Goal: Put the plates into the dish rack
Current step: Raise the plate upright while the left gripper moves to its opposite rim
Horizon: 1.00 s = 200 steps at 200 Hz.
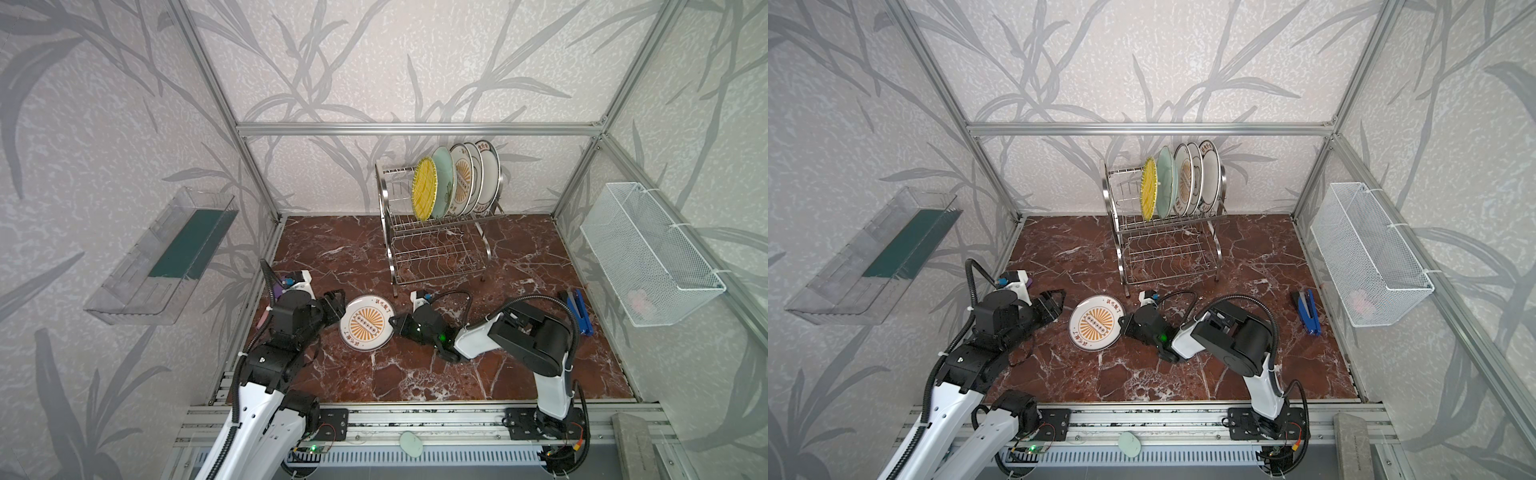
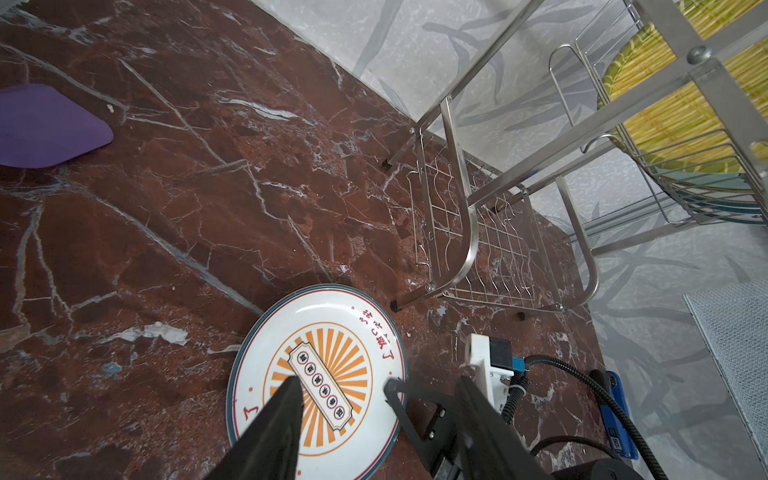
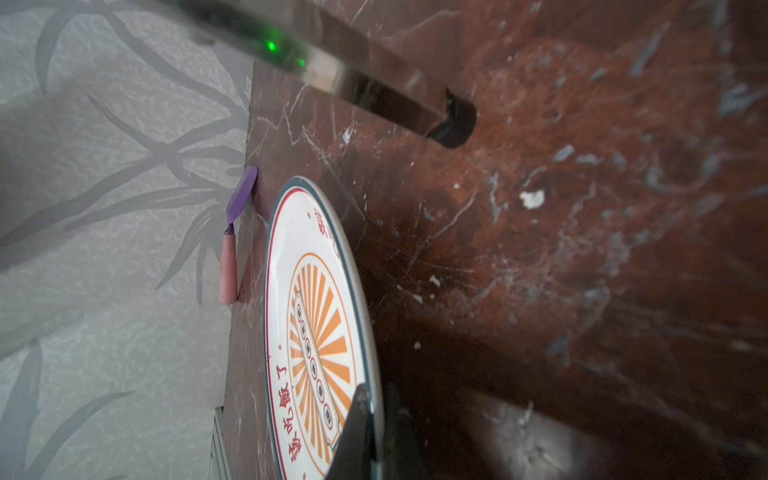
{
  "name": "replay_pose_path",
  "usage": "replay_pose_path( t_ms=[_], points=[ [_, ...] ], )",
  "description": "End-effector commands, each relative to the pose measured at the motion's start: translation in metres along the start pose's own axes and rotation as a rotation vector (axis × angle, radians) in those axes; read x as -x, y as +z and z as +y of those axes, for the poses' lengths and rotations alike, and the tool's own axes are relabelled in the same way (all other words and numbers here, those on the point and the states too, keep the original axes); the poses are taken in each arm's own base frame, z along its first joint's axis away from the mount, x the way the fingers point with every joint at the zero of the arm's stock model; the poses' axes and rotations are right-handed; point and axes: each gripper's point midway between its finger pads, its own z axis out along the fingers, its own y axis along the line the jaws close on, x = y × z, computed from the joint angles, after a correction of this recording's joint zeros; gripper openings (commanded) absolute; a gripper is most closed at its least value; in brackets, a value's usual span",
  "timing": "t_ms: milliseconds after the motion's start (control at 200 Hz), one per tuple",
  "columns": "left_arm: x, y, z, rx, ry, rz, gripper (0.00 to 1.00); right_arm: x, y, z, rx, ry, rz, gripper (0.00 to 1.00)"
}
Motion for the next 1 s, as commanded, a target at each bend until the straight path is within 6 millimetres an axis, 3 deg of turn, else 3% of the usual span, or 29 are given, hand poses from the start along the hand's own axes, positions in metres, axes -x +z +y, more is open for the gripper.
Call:
replay_pose_path(
  t_ms=[0, 355, 440, 615, 815, 995],
  points=[
    [0.015, -0.005, -0.019, -0.057, 0.037, -0.023, 0.56, 0.008, -0.016, 0.039, 0.105, -0.073, 0.011, 0.00],
    [0.026, -0.001, -0.053, -0.154, 0.130, 0.038, 0.55, 0.035, -0.051, 0.077, 0.196, -0.111, -0.006, 0.00],
    [0.025, 0.001, -0.058, -0.169, 0.142, 0.062, 0.55, 0.050, -0.069, 0.090, 0.233, -0.121, -0.040, 0.00],
    [0.018, 0.010, -0.057, -0.154, 0.148, 0.115, 0.55, 0.074, -0.093, 0.074, 0.144, -0.148, -0.077, 0.00],
    [-0.004, 0.024, -0.059, -0.195, 0.141, 0.226, 0.55, 0.100, -0.123, 0.064, 0.126, -0.145, -0.131, 0.00],
    [-0.026, 0.035, -0.076, -0.335, 0.100, 0.325, 0.56, 0.118, -0.145, 0.059, 0.140, -0.125, -0.184, 0.00]
  ],
)
